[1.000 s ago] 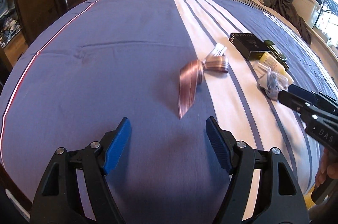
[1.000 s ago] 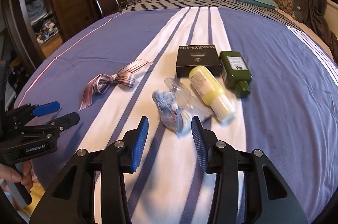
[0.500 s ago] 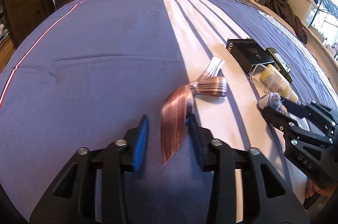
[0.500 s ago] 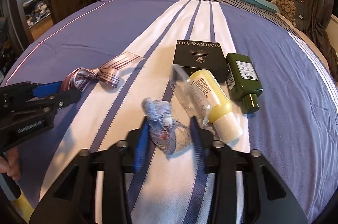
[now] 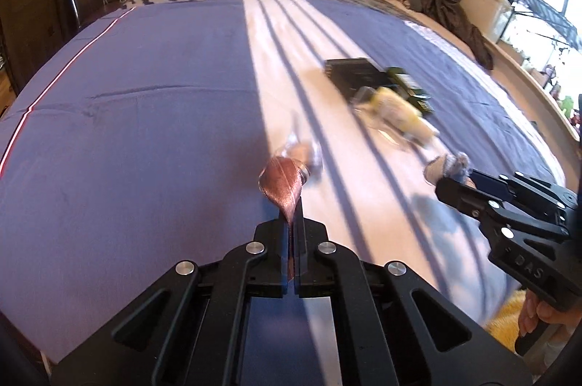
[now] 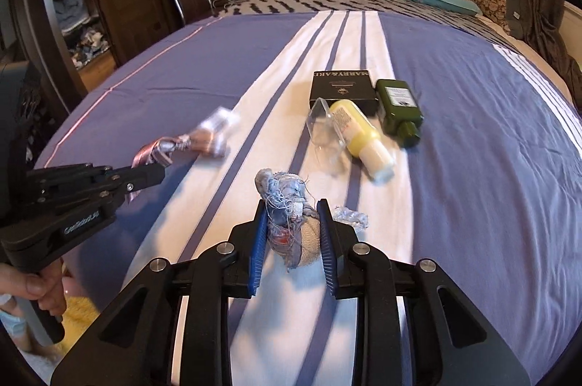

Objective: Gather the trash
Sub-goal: 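Grasp the ribbon with the left tool while the right tool grasps the plastic bag, then lower the pink ribbon in the left tool and the bag in the right tool into the bin, opening both, then grasp the clear plastic box with the left tool while the right tool grasps the yellow lotion bottle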

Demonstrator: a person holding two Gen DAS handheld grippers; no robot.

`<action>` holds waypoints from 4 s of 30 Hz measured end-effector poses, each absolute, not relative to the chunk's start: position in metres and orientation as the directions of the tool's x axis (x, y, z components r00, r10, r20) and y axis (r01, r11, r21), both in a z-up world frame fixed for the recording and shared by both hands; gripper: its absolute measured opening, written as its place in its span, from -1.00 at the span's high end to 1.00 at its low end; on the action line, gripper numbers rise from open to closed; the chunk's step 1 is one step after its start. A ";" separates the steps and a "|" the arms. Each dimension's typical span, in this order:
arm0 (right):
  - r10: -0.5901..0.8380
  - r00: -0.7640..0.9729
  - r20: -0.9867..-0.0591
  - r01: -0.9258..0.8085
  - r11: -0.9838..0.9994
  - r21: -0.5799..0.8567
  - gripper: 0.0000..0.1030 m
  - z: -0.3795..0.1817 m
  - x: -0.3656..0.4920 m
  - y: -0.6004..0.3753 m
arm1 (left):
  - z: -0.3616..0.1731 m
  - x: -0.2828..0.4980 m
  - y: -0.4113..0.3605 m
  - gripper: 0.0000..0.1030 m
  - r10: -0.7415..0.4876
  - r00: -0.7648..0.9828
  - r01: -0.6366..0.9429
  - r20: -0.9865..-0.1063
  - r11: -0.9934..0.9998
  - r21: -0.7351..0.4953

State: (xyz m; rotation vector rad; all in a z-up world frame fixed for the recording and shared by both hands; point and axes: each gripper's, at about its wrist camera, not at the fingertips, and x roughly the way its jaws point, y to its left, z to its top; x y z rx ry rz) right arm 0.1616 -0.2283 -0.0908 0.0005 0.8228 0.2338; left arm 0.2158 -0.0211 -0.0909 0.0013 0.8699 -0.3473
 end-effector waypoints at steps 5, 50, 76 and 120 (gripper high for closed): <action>0.200 0.674 -0.711 -0.192 0.977 0.092 0.47 -0.081 0.127 -0.238 | -0.077 0.170 -0.028 1.00 -0.328 0.609 0.323 -0.722 0.934 -0.152; 0.205 0.337 -0.919 -0.063 0.979 0.195 0.47 -0.247 -0.019 -0.246 | -0.259 0.002 -0.053 1.00 -0.360 0.161 0.322 -0.919 0.899 -0.296; 0.193 0.379 -0.905 -0.022 0.980 0.200 -0.16 -0.240 -0.004 -0.262 | -0.260 0.003 -0.049 0.11 -0.346 0.148 0.307 -0.926 0.906 -0.290; 0.099 0.599 -0.795 -0.129 0.991 0.026 0.22 -0.121 0.242 -0.273 | -0.109 0.220 -0.047 -0.70 -0.256 0.561 0.278 -0.787 0.954 -0.113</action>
